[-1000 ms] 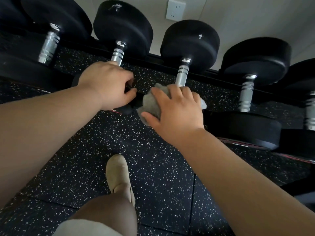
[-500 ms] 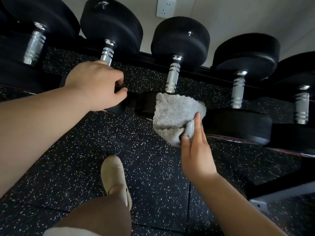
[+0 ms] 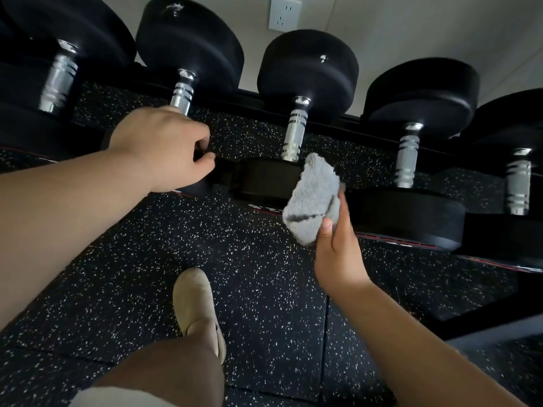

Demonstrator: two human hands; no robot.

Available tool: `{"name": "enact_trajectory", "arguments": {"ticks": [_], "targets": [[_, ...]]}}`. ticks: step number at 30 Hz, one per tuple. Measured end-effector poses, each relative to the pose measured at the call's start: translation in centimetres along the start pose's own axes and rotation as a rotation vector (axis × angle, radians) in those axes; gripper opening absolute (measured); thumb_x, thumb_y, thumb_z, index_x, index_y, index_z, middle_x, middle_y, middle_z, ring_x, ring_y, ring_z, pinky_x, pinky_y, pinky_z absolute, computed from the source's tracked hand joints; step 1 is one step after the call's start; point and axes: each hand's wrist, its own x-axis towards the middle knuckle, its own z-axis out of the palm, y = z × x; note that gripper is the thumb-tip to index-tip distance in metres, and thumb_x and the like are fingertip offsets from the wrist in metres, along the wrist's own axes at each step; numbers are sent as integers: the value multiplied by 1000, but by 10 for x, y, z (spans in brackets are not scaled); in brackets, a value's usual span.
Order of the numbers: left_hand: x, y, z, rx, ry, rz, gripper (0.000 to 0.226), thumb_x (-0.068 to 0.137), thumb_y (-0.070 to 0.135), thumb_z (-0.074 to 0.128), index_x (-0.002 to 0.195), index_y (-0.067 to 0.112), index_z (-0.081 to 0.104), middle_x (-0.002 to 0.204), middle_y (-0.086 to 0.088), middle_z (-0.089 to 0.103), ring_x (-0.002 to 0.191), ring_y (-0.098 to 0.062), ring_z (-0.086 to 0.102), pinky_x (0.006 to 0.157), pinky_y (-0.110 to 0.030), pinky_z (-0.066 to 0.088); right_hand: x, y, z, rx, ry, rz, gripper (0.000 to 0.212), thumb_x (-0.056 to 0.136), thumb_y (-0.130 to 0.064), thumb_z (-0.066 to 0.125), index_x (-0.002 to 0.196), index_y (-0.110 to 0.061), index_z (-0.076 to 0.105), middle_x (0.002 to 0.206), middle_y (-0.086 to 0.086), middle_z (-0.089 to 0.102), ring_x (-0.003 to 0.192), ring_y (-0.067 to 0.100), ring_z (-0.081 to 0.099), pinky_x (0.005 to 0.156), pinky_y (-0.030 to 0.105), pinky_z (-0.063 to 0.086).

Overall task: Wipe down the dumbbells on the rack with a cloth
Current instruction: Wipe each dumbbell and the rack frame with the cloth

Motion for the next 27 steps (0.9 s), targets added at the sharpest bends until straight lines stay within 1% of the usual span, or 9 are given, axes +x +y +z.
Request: {"name": "enact_trajectory", "arguments": {"ticks": [4,8,11,13,15,18,21,24,27], "targets": [[-1,1,0,-20,-21,-9,24,89,56,56,89,34,66,82,8,63,93,-23,60,71,-36,43,1,-20,5,30,102,17,58,109,-43,27,164,-28,16,159,-25,21,141,-19,16,125,24,19],[0,1,-3,-34,-35,-13,25,88,57,54,89,35,66,82,9,60,95,-23,60,74,-38,49,24,-56,-12,-196,108,-152,50,111,-35,34,159,-20,37,161,0,36,146,8,33,117,13,21],[-1,2,-4,-38,-53,-8,30,88,57,51,87,31,66,78,8,58,93,-25,60,74,-40,51,59,-89,-23,-340,81,-382,39,110,-26,41,145,-11,53,130,4,58,107,5,54,87,-4,33],[-1,2,-4,-45,-47,-3,32,88,56,52,86,29,68,77,5,59,90,-27,61,73,-40,51,81,-107,-25,-332,76,-422,36,110,-26,42,139,-9,57,120,4,61,98,7,54,78,1,35],[-1,1,-4,-57,-44,-7,29,88,53,58,87,27,70,77,3,60,90,-27,61,74,-40,50,91,-118,-20,-325,-45,-349,38,111,-35,37,138,-16,56,119,2,64,100,11,58,77,11,39],[-1,1,-3,-68,-36,5,27,87,52,60,88,27,71,77,6,59,90,-26,61,73,-38,48,82,-110,-14,-470,-235,-247,26,106,-54,39,101,-35,56,93,-6,64,80,11,63,63,26,45],[-1,-1,-2,-64,-29,15,33,86,58,50,88,30,68,77,10,56,92,-25,61,73,-38,49,72,-100,-25,-503,-188,-189,29,100,-61,46,99,-33,55,82,-8,63,68,8,62,55,27,48],[0,-2,-1,-70,-34,7,41,82,62,38,88,33,66,77,11,58,90,-24,61,74,-38,51,81,-91,-37,-453,-69,-71,36,103,-55,44,105,-25,63,88,-5,67,80,14,64,64,31,49],[0,-3,0,-74,-40,14,36,85,58,45,89,31,68,77,10,60,88,-23,61,75,-38,51,102,-93,-33,-383,-14,9,39,107,-49,41,100,-17,63,86,-4,62,86,19,60,65,30,38]]}}
